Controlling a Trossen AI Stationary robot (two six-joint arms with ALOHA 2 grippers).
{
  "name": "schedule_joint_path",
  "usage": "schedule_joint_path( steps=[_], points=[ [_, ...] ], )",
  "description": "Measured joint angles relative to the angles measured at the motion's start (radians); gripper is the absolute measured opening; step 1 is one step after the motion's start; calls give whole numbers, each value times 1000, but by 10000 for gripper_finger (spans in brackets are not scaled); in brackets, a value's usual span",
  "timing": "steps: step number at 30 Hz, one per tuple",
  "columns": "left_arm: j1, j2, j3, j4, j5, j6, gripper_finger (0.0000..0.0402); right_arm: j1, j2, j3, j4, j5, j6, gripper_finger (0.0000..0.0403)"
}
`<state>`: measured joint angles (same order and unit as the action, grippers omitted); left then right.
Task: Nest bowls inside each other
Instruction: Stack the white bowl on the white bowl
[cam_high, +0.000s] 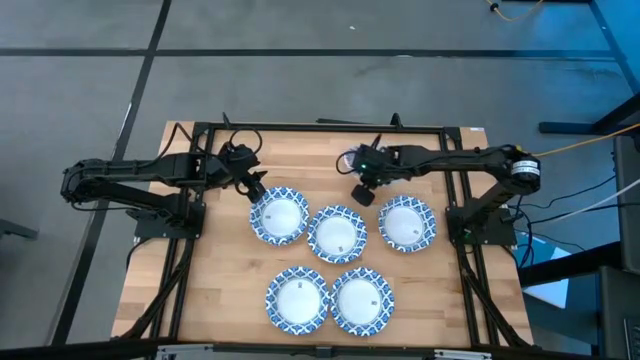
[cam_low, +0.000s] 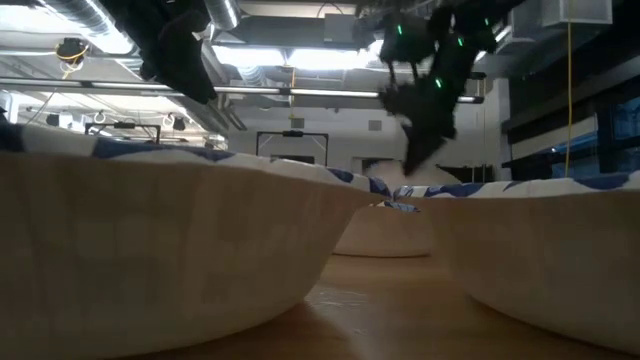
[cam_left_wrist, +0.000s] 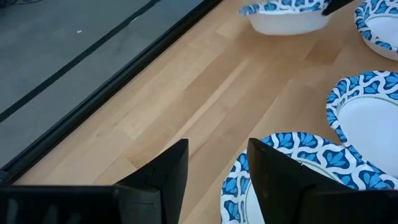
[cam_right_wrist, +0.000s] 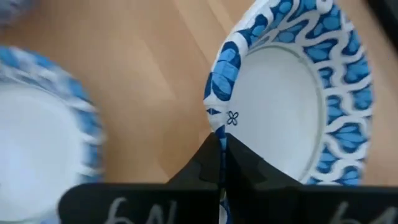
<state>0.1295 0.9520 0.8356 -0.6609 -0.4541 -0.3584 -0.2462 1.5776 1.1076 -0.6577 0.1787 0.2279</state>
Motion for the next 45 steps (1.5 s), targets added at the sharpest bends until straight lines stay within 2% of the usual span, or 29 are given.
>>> schedule_joint_path(
  steps=[8, 16, 24, 35, 40, 45],
  points=[
    [0, 0, 0, 0, -21, 2, 159, 93, 0, 189, 1, -3, -81, 6],
    [1, 0, 0, -12, -51, 2, 159, 204, 40, 286, 29, -51, -124, 9],
    [-1, -80, 0, -6, -34, -5, 159, 286, 208, 438, 23, -79, -208, 8],
    [-13, -273, 0, -1, -51, 28, 159, 337, 479, 848, -93, -79, -257, 7],
    [-13, -302, 0, -20, -51, 29, 159, 356, 593, 986, -146, -94, -266, 7],
    [-13, -308, 0, -68, -51, 29, 159, 373, 682, 1064, -209, -68, -290, 7]
  ],
)
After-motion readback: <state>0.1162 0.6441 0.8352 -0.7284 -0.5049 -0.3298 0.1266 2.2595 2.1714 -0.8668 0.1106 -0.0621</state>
